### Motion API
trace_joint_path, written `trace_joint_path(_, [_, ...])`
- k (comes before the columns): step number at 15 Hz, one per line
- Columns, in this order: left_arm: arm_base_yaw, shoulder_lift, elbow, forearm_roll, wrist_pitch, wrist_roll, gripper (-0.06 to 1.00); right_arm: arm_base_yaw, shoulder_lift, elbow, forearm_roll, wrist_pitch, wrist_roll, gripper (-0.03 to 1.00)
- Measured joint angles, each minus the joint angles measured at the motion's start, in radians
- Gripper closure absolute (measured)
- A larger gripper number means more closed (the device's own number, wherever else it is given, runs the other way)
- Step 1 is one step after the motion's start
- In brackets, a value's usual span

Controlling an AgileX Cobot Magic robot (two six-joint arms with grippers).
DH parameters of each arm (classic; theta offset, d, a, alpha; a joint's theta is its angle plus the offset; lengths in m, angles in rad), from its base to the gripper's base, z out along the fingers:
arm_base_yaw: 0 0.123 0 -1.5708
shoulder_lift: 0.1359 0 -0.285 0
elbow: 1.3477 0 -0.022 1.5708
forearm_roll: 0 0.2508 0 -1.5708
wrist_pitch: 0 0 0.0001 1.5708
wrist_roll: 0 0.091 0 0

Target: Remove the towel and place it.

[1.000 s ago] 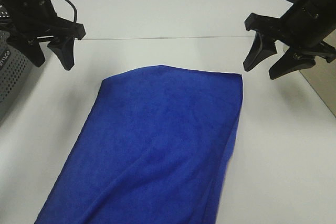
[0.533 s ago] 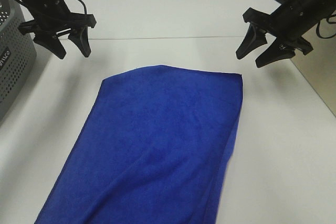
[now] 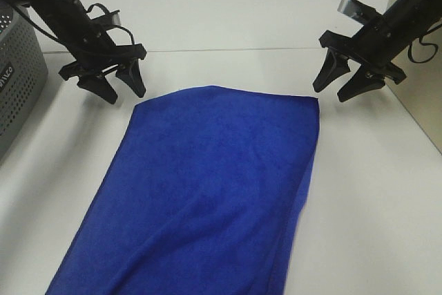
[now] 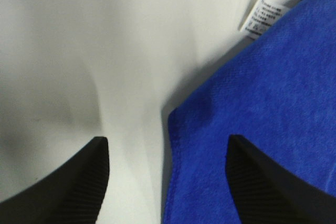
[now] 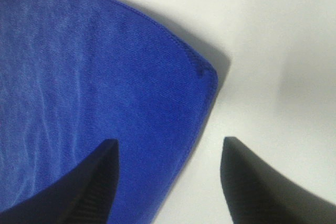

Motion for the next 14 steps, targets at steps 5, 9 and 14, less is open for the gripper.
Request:
trace_joint_path(5, [0.000, 0.050, -0.005, -0.072, -0.063, 0.003, 0.34, 0.000, 0.023, 0.000, -0.033, -0.038, -0.001, 0.37])
trace_joint_path(9, [0.000, 0.070, -0.009, -0.169, -0.101, 0.036, 0.34, -0.004, 0.027, 0.000, -0.031, -0.060, -0.001, 0.37])
trace_joint_path(14, [0.000, 0.078, -0.012, -0.197, -0.101, 0.042, 0.34, -0.004, 0.071, 0.000, -0.030, -0.074, -0.006, 0.37])
